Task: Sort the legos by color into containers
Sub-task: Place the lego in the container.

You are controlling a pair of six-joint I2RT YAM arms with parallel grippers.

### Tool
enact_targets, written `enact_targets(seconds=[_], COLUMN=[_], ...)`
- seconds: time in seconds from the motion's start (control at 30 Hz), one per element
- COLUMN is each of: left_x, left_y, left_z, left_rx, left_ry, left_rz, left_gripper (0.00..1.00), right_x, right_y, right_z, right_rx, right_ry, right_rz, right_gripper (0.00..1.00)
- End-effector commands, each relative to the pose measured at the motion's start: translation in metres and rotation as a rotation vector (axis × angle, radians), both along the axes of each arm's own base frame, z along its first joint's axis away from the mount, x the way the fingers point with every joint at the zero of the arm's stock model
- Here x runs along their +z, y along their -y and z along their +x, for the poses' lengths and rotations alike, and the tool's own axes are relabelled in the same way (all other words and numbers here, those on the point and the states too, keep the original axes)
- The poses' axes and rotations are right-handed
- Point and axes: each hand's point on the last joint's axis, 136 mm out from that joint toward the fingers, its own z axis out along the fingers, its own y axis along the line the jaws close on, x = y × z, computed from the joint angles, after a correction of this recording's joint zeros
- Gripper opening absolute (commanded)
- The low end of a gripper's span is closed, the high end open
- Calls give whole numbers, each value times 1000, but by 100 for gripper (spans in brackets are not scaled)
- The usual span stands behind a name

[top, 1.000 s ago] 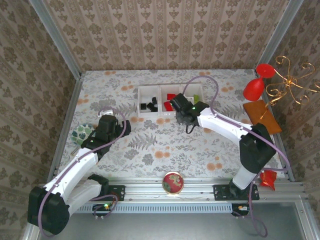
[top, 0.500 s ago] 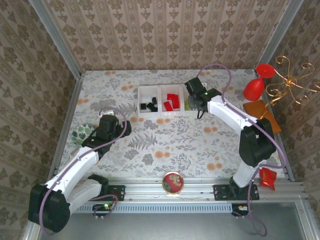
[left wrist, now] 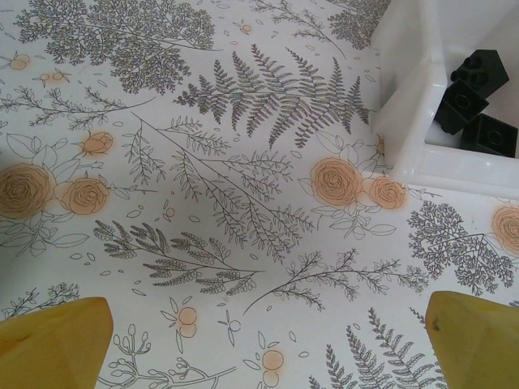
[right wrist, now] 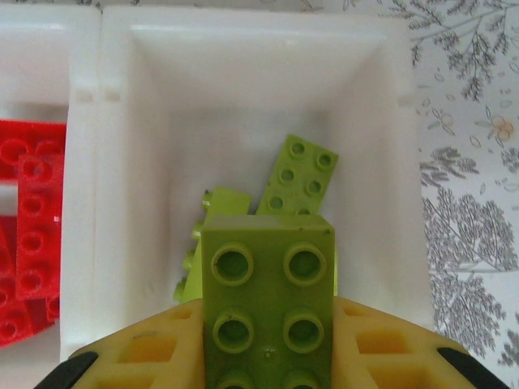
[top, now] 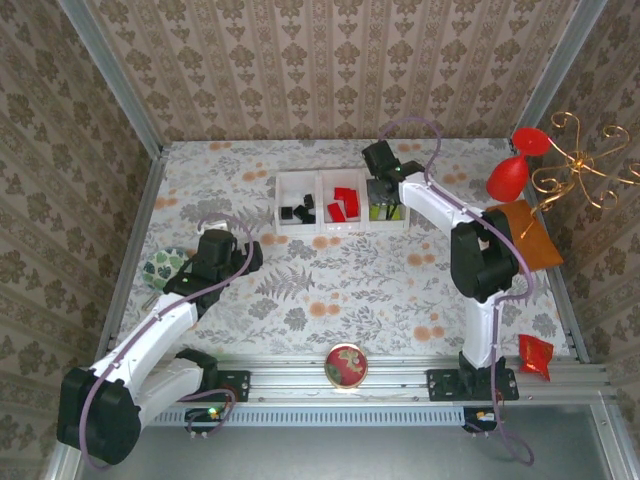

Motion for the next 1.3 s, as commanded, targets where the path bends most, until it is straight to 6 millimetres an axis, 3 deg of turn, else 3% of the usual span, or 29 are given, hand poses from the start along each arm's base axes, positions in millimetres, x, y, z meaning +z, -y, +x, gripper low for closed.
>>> enact_targets(seconds=[0.0, 0.23, 0.43, 0.7, 0.97, 1.27], left_x=[-1, -2, -2, -3, -1, 8], left_y=[0, 1, 1, 2, 2, -3], left_z=[1, 0, 0, 0, -1, -2], left_rx=[20, 19, 18, 18, 17, 21], left_ry=[-6, -10, -12, -16, -12, 18], left_rz=[-35, -41, -42, -48, -50, -33], left_gripper=[100, 100, 100, 100, 100, 100], right_x=[-5, -13, -17, -11, 14, 44], right_y=[1, 4, 9, 12, 16, 25], right_z=[10, 19, 20, 17, 4, -26], right_rx=[12, -3, -19, -29, -47, -78], right_ry=[-18, -33, -42, -40, -2, 53], right_rz=[-3, -14, -33, -34, -6, 31], right_gripper=[31, 35, 45, 55, 60, 66])
